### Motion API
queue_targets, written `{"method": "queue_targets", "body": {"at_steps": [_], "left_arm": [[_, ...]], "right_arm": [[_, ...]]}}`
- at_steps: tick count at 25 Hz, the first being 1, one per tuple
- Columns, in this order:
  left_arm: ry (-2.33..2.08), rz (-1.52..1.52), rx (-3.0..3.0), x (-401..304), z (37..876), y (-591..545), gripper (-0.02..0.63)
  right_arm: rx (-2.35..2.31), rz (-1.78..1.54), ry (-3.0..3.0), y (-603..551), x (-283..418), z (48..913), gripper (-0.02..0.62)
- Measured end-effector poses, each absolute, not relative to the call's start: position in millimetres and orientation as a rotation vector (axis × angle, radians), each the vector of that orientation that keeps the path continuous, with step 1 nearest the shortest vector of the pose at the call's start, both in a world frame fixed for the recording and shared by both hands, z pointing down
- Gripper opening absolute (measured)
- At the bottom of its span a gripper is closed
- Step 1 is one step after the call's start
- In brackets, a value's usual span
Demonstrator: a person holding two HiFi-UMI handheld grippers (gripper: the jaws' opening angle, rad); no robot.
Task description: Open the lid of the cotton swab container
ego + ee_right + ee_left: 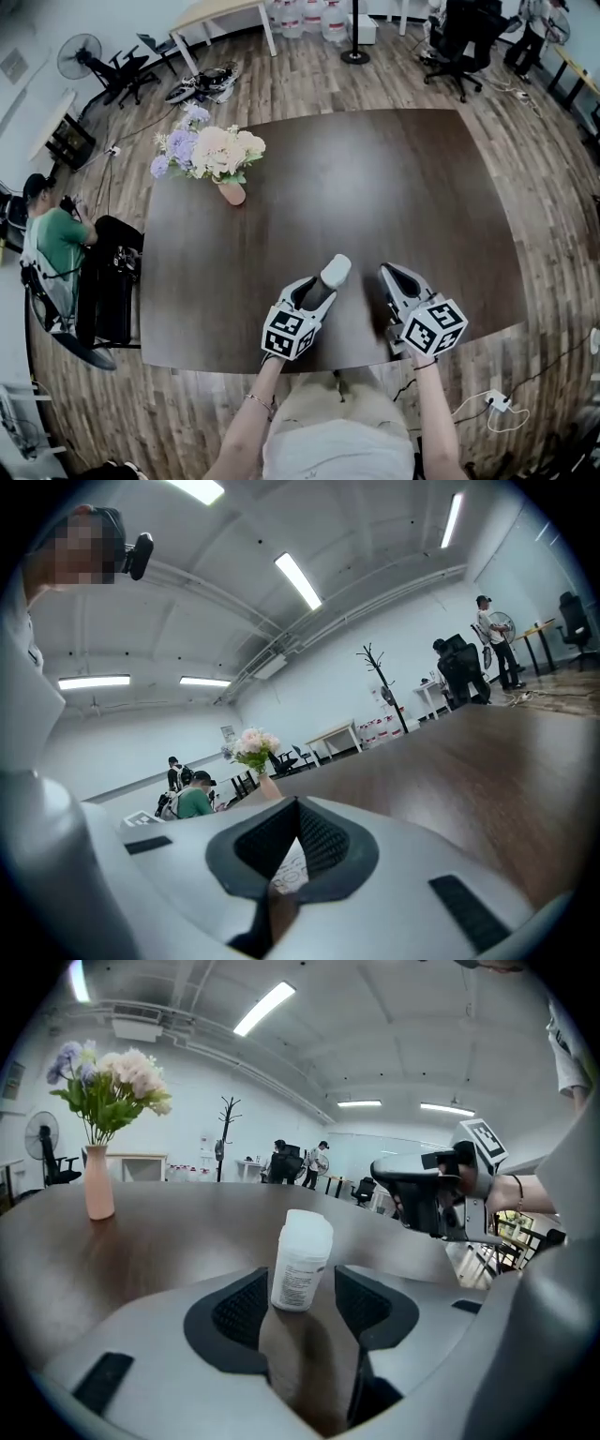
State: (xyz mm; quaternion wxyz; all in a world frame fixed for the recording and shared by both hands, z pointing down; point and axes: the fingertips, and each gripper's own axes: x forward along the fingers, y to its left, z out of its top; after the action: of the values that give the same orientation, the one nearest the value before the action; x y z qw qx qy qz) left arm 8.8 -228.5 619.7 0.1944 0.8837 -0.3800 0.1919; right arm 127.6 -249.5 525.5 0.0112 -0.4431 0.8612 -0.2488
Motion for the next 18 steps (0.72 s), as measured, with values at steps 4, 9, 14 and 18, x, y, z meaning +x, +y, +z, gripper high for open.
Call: {"method": "queue_targets", "body": {"at_steps": [4, 9, 14, 18], "left_arm": [[-1.059, 0.558, 2.495, 20, 625, -241, 0.261], [-0.995, 0.623, 2.541, 39, 632, -254, 0.268], [-0.993, 0.711, 2.535, 44, 642, -258, 0.261], [-0.999, 0.755, 2.534, 44, 645, -259, 0.232]], "right_arm": [[-1.424, -0.804, 2.671, -243, 137, 535, 0.020], [-1.474, -0.814, 2.635, -237, 149, 538, 0.020], [-1.507, -0.815, 2.610, -234, 156, 541, 0.021], [-1.521, -0.815, 2.591, -234, 162, 538, 0.021]]}}
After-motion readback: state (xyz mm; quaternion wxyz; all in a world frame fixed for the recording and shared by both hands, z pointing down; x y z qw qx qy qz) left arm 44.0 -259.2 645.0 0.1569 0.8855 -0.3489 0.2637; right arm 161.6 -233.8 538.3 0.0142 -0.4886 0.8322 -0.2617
